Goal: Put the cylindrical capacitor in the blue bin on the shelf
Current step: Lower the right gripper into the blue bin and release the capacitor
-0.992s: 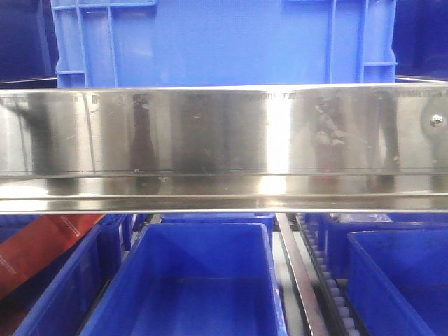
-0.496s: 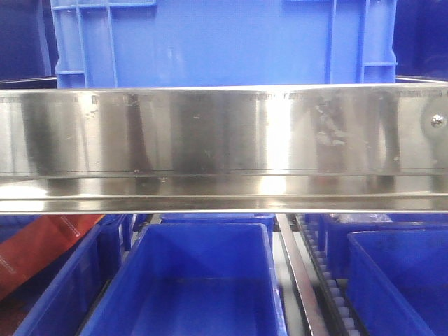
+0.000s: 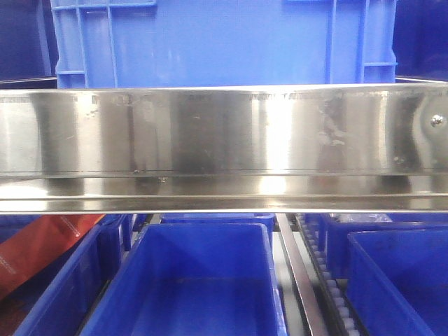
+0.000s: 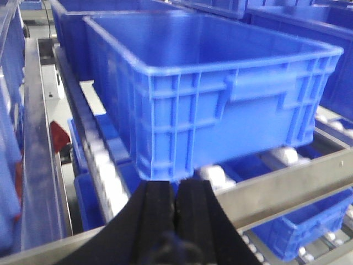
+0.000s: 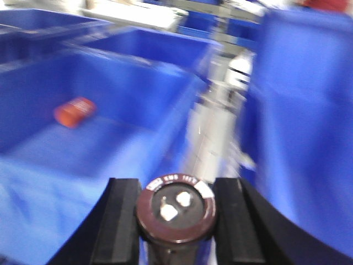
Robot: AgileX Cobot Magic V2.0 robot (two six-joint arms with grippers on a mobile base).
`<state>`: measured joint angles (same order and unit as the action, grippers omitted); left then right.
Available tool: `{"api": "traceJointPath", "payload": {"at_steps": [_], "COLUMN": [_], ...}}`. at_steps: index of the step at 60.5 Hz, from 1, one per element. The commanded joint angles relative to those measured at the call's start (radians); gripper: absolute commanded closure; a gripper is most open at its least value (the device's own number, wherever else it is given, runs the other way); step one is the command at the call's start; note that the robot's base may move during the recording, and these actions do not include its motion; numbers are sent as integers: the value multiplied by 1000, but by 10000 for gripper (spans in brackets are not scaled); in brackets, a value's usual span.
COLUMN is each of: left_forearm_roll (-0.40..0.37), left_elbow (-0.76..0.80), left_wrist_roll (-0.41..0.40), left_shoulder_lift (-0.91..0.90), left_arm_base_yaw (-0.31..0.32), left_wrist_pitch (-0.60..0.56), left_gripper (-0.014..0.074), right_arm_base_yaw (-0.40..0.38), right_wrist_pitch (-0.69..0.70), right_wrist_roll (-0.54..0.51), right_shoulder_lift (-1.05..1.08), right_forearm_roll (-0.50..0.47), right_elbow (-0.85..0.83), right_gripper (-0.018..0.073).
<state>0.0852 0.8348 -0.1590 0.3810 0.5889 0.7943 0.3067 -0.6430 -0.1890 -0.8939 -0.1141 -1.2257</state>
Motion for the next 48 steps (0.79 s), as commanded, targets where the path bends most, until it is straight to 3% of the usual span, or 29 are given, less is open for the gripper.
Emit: {"api": "traceJointPath", "payload": {"at_steps": [1,13,27,48], "left_forearm_roll": [1,1,1,1], "left_elbow": [-7,-7,-7,-7], "left_wrist_roll": [-11,-11,-11,-11], "left_shoulder_lift": [-24,-28,-28,-28], "left_arm_base_yaw": [5,5,5,5], "left_wrist_pitch": [20,54,54,54], "left_gripper": [707,707,707,707], "right_arm_base_yaw": [59,163,195,195], "right_wrist_pitch": [19,-42,-145,-168], "right_wrist_roll": [-15,-15,-15,-15], "right_shoulder_lift": [-117,-392,-692,-915], "right_forearm_roll": [0,0,0,-2], "right_elbow": [-118,-377,-613,-661], "right_gripper": [721,721,721,721]}}
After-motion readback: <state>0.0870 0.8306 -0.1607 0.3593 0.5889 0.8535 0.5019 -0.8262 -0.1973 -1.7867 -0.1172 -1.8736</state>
